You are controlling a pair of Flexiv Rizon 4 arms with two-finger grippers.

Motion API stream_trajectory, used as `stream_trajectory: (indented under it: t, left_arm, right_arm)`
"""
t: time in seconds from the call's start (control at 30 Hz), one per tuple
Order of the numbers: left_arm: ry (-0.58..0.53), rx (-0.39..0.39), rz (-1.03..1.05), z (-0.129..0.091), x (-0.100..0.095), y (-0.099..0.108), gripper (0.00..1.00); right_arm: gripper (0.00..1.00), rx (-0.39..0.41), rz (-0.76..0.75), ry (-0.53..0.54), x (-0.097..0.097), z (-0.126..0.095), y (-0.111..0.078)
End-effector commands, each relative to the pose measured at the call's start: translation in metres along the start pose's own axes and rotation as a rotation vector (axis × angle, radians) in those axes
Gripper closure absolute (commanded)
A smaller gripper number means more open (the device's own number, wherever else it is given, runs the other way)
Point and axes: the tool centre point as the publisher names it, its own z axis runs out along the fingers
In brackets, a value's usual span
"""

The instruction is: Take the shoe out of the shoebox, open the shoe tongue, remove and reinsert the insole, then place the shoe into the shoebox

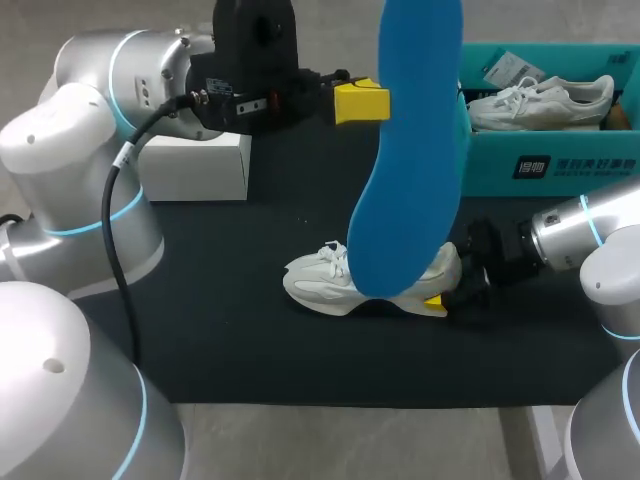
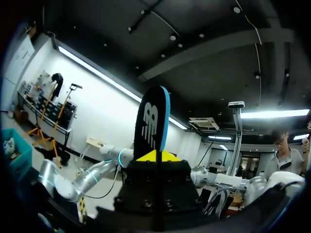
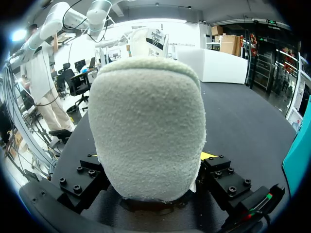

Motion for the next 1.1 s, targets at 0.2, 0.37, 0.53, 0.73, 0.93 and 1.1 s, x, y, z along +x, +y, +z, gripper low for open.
stream_trajectory:
  t: [0.2, 0.37, 0.53, 0.73, 0.93, 1.1]
  left_arm:
    - [0.001, -0.001, 0.0, 0.001, -0.001, 0.0, 1.0]
    - [0.001, -0.001, 0.0, 0.001, -0.001, 0.0, 1.0]
    - [0.001, -0.001, 0.0, 0.001, -0.001, 0.0, 1.0]
    - [0.001, -0.001, 0.0, 0.001, -0.001, 0.0, 1.0]
    - [0.001, -0.001, 0.0, 0.001, -0.001, 0.0, 1.0]
    - [0.001, -0.001, 0.0, 0.001, -0.001, 0.0, 1.0]
  right_arm:
    - [1.0, 0.003, 0.001, -0.002, 0.0, 0.004, -0.002]
    - [1.0, 0.003, 0.001, -0.002, 0.0, 0.004, -0.002]
    - [1.0, 0.003, 0.001, -0.002, 0.0, 0.004, -0.002]
    - [0.0, 0.003, 0.001, -0.002, 0.0, 0.004, -0.002]
    - [0.0, 0.003, 0.001, -0.002, 0.0, 0.004, -0.002]
    - [0.0, 0.097, 0.049, 0.024, 0.011, -0.006, -0.003]
